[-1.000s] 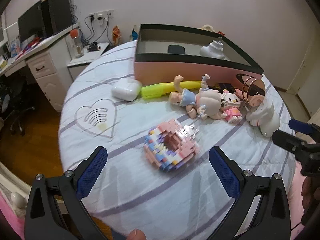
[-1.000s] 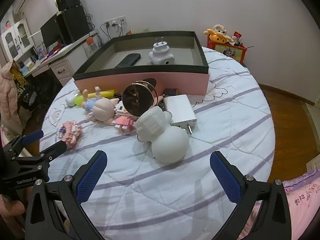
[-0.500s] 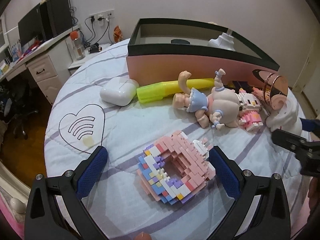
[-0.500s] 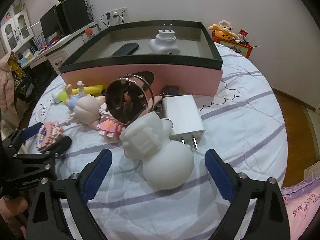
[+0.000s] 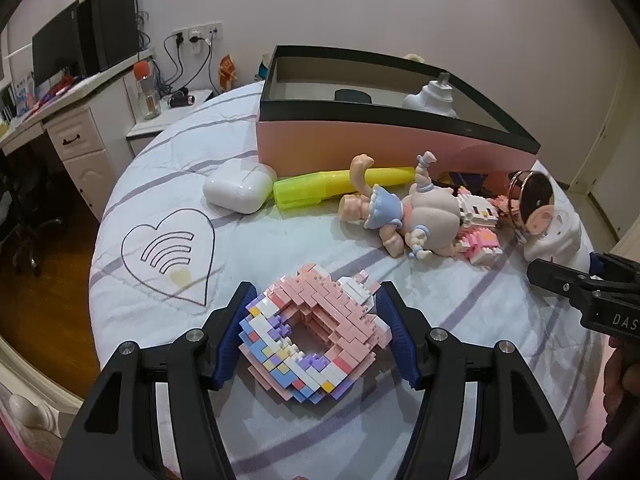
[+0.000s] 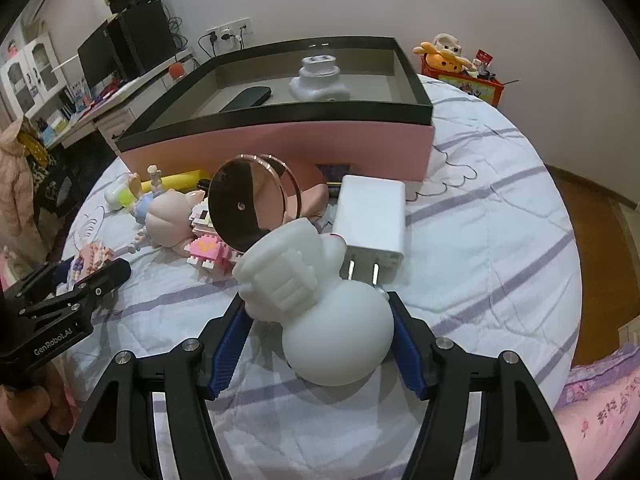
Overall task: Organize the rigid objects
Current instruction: 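Grasp the block donut with the left tool while the right tool grasps the white bunny, then carry the block donut with the left tool while the right tool carries the bunny over the box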
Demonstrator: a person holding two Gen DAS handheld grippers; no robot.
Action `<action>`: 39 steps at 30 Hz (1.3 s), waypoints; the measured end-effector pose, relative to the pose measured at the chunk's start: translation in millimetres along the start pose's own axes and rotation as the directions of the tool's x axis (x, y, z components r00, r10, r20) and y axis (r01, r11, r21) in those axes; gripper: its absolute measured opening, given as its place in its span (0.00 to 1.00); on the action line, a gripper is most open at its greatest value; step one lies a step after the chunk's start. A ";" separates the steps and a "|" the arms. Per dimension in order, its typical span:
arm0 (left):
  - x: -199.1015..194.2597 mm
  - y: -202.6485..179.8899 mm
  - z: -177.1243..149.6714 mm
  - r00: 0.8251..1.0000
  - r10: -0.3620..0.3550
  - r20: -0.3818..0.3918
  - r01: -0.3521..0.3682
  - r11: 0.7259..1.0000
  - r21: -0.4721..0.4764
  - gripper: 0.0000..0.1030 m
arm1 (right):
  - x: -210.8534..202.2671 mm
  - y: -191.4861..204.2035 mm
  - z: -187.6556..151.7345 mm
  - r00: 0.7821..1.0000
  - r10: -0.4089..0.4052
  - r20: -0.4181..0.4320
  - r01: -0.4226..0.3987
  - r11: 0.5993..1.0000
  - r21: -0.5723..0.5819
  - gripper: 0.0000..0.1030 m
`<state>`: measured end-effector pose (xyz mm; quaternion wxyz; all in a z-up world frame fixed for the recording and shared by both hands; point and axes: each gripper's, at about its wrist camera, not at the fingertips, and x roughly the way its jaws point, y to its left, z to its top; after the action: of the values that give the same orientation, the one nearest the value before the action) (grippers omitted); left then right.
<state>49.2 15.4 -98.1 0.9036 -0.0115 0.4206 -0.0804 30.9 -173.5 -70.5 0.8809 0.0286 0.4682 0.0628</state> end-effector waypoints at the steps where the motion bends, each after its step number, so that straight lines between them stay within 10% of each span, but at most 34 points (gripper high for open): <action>1: -1.9 -0.1 -0.9 1.000 -0.002 0.000 0.002 1.000 -0.001 0.61 | -0.9 -0.6 -0.6 1.000 0.004 0.000 -0.004 1.000 0.005 0.65; 26: -48.6 -7.3 6.8 0.997 -0.043 0.057 0.043 0.999 0.007 0.61 | -47.5 11.3 -0.7 0.994 0.071 0.085 -0.072 0.997 0.001 0.64; 39: -70.3 -13.8 101.6 0.985 -0.065 0.160 0.057 0.997 0.059 0.61 | -78.2 29.8 79.0 0.972 0.110 0.208 -0.086 0.989 -0.119 0.64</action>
<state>80.2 7.9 22.1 0.9319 -0.0066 0.3429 -0.1182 50.6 -154.0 41.2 0.9223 0.0100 0.3644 0.1282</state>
